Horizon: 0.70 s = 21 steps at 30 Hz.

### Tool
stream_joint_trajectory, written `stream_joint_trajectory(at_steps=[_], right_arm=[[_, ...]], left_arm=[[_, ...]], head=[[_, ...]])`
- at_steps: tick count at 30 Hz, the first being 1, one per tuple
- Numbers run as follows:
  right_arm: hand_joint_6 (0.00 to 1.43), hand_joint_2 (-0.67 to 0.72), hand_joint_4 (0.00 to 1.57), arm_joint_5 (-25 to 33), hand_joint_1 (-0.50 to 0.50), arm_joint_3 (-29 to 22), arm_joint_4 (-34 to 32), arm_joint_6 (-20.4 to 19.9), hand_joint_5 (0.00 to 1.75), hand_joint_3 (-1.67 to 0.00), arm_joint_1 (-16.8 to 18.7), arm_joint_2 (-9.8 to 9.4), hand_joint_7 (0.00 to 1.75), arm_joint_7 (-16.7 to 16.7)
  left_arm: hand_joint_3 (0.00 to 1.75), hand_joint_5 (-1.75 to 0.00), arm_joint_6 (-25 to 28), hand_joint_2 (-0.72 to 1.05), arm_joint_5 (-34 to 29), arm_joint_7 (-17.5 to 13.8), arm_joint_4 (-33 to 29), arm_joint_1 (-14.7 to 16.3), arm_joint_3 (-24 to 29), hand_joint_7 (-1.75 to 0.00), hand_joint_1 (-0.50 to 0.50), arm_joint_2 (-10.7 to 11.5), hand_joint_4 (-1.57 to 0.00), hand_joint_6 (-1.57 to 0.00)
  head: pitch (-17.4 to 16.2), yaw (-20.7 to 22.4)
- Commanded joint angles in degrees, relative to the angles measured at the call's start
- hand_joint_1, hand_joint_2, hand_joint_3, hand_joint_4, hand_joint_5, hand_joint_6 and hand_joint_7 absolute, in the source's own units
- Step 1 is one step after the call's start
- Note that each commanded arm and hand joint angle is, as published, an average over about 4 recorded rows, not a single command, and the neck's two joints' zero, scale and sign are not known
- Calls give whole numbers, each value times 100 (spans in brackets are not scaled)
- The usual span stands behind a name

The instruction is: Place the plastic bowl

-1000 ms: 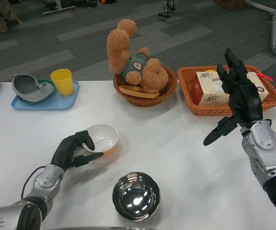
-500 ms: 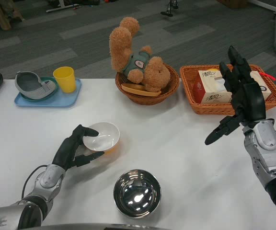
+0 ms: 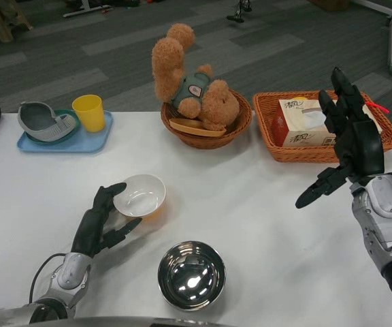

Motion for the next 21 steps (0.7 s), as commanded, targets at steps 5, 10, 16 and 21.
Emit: stream_joint_trajectory(at_steps=[5,10,16,21], right_arm=[[0,46,0,56,-46,-50,17,-31,0,0,63,-1,0,-25],[0,46,0,56,-46,-52,20,-31,0,0,70,6,0,-16],[0,44,0,56,-46,-44,2,-31,0,0,70,10,0,-16],[0,47,0,65,-46,-35,-53,-31,0,0,70,4,0,-25]], left_arm=[[7,-10,-363,100,-46,-56,-501,222,886,-70,-48,-60,0,0],[0,-10,-378,67,-52,-752,-1075,246,1677,-70,-48,-353,0,0],[0,-10,-369,38,-114,-1198,-1589,235,1851,-70,-48,-467,0,0],[0,-8,-128,-4,-749,-1245,-2345,270,1739,-70,-48,-511,0,0]], head=[[-18,20],[3,76],[33,68],[211,45]])
